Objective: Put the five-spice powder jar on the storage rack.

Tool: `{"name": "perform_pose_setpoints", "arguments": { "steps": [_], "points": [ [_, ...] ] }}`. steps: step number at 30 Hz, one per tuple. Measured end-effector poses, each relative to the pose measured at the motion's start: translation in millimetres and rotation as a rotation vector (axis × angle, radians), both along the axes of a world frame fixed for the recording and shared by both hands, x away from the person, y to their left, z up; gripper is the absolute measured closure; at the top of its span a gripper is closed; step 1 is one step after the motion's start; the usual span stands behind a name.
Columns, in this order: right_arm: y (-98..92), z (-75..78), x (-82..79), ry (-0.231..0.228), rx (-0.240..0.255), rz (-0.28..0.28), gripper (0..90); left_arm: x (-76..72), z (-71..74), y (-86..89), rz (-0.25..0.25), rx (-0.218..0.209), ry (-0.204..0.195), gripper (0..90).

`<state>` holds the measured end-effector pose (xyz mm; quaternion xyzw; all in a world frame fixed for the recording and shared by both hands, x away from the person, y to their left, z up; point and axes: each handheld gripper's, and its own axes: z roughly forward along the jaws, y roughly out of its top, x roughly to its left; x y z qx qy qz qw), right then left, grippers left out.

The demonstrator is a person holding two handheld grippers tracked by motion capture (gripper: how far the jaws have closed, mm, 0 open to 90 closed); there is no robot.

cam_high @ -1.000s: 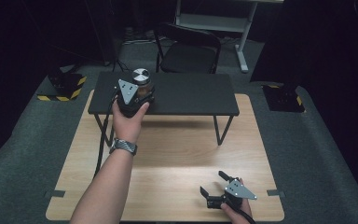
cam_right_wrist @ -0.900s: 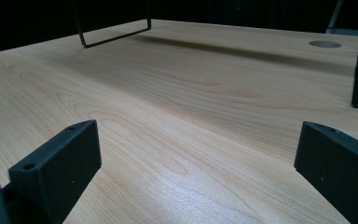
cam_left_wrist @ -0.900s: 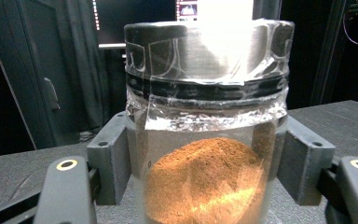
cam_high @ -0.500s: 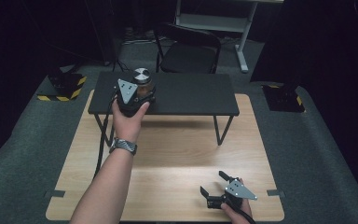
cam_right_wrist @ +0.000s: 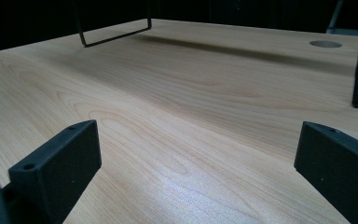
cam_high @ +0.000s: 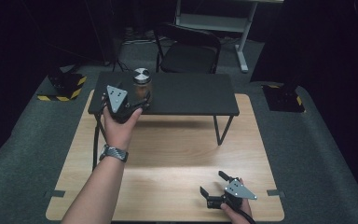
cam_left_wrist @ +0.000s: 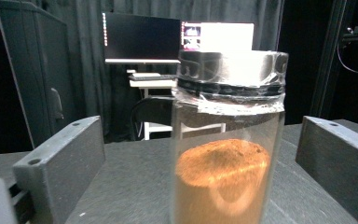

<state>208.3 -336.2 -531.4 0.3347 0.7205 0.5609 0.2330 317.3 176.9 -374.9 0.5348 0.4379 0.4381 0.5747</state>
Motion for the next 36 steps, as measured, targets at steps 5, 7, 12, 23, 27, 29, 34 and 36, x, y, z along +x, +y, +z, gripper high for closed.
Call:
{"name": "perform_pose_setpoints", "arguments": {
  "steps": [5,7,12,23,27,29,34,36],
  "points": [
    [0.6,0.5,-0.2,-0.001,-0.006,0.001,0.4,-17.9,-3.0,14.3,-0.037,0.016,-0.03,0.5],
    [0.7,0.6,-0.1,0.001,-0.006,0.001,0.4,-26.7,-5.5,18.5,-0.046,0.028,-0.039,0.5],
    [0.7,0.8,0.8,0.0,-0.008,0.004,0.4,-45.8,-15.4,24.8,-0.062,0.017,-0.046,0.5],
    [1.1,1.4,0.9,-0.002,-0.016,0.009,0.4,-88.1,-35.7,43.1,-0.119,0.012,-0.069,0.5],
    [1.3,1.7,1.2,0.0,-0.017,0.009,0.4,-103.7,-46.2,52.1,-0.129,0.005,-0.069,0.5],
    [1.4,1.9,1.3,0.001,-0.018,0.009,0.4,-110.0,-51.9,55.7,-0.135,0.007,-0.072,0.5],
    [1.6,2.1,1.5,0.001,-0.02,0.008,0.4,-128.5,-69.1,64.3,-0.141,0.003,-0.063,0.5],
    [1.7,2.1,1.4,0.001,-0.02,0.007,0.4,-134.1,-75.0,67.3,-0.147,0.0,-0.056,0.5]
  ]
}}
